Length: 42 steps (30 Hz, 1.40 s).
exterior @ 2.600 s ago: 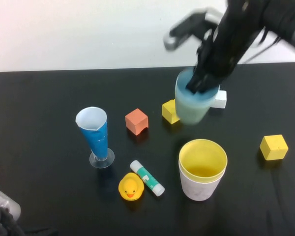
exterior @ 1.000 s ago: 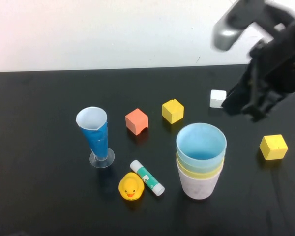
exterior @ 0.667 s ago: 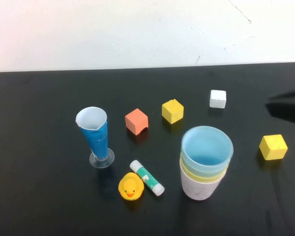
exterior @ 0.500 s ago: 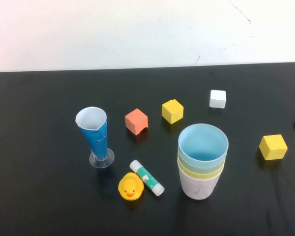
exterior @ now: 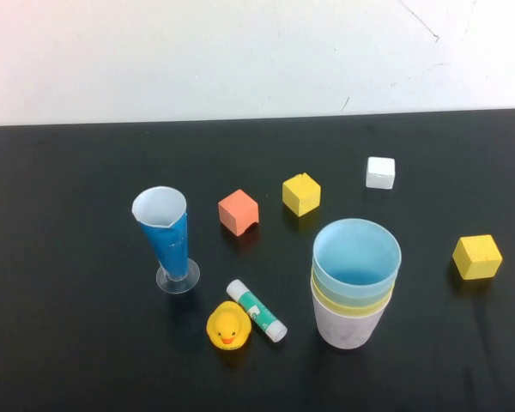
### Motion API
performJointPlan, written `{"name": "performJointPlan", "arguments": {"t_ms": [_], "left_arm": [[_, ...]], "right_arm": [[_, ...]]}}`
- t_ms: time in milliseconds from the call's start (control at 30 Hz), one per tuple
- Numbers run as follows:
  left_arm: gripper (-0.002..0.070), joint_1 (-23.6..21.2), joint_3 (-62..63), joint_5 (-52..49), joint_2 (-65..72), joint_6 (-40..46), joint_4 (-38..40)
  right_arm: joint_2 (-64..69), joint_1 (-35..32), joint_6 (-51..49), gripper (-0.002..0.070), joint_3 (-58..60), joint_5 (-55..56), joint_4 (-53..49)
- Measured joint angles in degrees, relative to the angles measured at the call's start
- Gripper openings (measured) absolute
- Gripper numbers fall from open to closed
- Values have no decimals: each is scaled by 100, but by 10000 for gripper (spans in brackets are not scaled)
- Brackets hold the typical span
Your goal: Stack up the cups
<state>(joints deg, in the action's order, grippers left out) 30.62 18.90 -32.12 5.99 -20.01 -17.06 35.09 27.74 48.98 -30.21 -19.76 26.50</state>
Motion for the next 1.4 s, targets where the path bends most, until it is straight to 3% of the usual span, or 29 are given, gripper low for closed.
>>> {"name": "performJointPlan", "arguments": {"t_ms": [367, 667, 800, 1000, 1167, 1400], "left_arm": [[1, 0, 0, 0, 0, -10, 0], [1, 0, 0, 0, 0, -10, 0], [1, 0, 0, 0, 0, -10, 0], [1, 0, 0, 0, 0, -10, 0], [1, 0, 0, 0, 0, -10, 0], [1, 0, 0, 0, 0, -10, 0]], "right_arm": [[0, 0, 0, -1, 695, 1, 0], [-207, 0, -50, -1, 1315, 783, 4], [-754, -94, -1366, -1, 1595, 782, -553], [-1865, -1018, -3676, -1, 1745, -425, -2612], [-2746, -2080, -3772, -1, 1799, -929, -3065], [-3421, -2922, -3690, -1, 2481, -148, -3099]]}}
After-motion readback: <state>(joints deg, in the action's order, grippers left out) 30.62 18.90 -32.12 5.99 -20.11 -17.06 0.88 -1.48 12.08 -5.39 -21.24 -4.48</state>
